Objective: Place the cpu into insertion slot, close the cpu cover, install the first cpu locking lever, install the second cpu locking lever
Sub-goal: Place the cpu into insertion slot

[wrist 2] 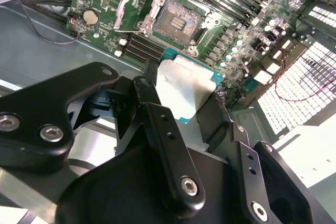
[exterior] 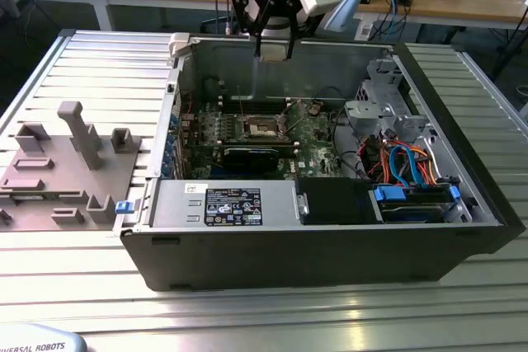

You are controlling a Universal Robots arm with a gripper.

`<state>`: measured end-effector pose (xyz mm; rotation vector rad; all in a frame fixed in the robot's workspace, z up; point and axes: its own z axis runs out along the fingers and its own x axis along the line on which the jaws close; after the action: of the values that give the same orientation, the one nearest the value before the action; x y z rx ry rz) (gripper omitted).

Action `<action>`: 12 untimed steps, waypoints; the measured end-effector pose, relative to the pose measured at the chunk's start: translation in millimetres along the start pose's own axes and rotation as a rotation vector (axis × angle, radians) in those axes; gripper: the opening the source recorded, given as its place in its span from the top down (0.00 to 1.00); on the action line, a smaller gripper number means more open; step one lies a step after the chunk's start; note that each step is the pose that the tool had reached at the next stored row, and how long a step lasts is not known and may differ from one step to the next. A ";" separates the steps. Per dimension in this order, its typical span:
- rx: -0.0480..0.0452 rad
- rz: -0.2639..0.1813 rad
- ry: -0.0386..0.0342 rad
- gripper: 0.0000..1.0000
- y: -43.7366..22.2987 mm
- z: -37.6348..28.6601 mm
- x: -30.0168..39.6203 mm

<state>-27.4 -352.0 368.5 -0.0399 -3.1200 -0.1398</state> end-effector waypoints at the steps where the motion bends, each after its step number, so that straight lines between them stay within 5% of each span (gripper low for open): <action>1: -0.0001 0.000 0.0000 0.45 0.0 0.4 0.0; 12: -0.0001 0.000 0.0000 0.45 -0.4 4.8 -0.1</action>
<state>-27.4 -352.0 363.7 -0.0399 -3.1200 -0.1400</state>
